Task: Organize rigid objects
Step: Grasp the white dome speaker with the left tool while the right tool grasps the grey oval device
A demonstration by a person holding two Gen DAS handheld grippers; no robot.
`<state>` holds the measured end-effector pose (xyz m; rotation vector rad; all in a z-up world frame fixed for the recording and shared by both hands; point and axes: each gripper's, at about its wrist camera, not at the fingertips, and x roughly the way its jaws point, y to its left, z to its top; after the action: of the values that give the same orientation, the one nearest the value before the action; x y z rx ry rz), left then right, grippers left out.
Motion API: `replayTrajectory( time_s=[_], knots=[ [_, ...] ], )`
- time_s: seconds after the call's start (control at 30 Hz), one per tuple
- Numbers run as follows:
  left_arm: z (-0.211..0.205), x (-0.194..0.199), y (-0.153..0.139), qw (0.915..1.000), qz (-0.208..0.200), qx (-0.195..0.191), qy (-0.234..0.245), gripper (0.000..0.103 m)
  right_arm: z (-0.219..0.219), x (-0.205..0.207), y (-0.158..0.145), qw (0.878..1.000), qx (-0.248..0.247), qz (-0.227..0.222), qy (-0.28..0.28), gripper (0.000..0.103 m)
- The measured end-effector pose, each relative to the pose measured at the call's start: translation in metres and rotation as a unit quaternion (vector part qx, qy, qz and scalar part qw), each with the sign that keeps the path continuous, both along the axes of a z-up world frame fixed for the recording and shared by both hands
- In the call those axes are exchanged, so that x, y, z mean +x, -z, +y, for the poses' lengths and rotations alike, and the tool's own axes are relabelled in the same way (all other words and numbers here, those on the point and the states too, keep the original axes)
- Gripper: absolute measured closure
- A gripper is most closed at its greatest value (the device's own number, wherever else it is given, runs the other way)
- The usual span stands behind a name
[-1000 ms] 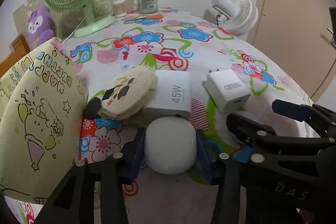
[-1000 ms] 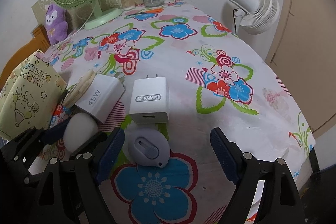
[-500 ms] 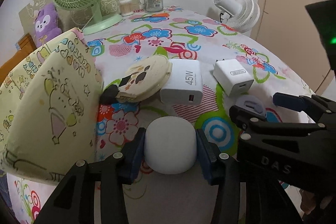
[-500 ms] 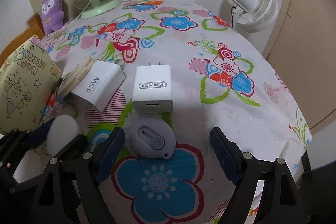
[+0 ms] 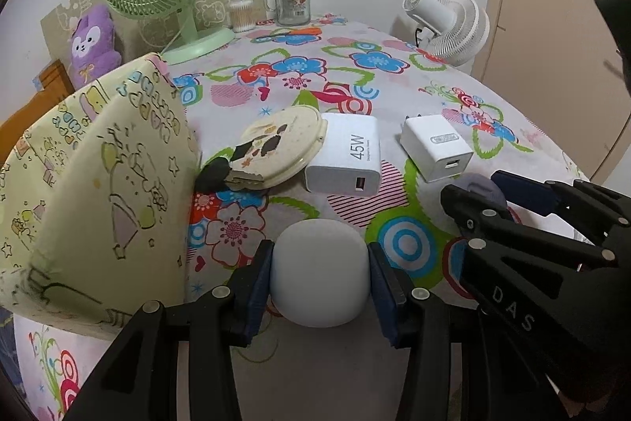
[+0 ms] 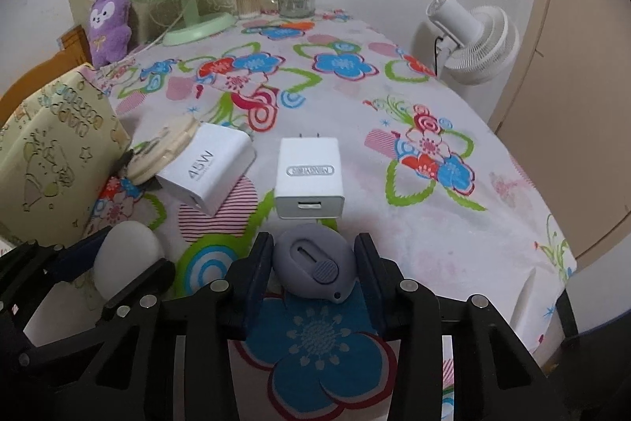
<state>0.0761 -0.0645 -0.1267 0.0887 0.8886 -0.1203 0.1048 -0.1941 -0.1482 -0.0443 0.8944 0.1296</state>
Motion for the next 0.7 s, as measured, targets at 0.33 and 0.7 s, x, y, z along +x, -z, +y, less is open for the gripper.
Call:
replayTrajectory(
  time_s=[0.33,0.7],
  knots=[
    [0.003,-0.013,-0.021,0.9998,-0.021,-0.004,0.002,0.055,0.001,-0.015,-0.022,1.000,0.017,-0.025,0.003,0.058],
    [0.007,-0.026,-0.046,0.9991,-0.042,-0.004,0.001,0.055,0.000,-0.032,-0.049,0.999,0.023,-0.047,0.007,0.058]
  ],
)
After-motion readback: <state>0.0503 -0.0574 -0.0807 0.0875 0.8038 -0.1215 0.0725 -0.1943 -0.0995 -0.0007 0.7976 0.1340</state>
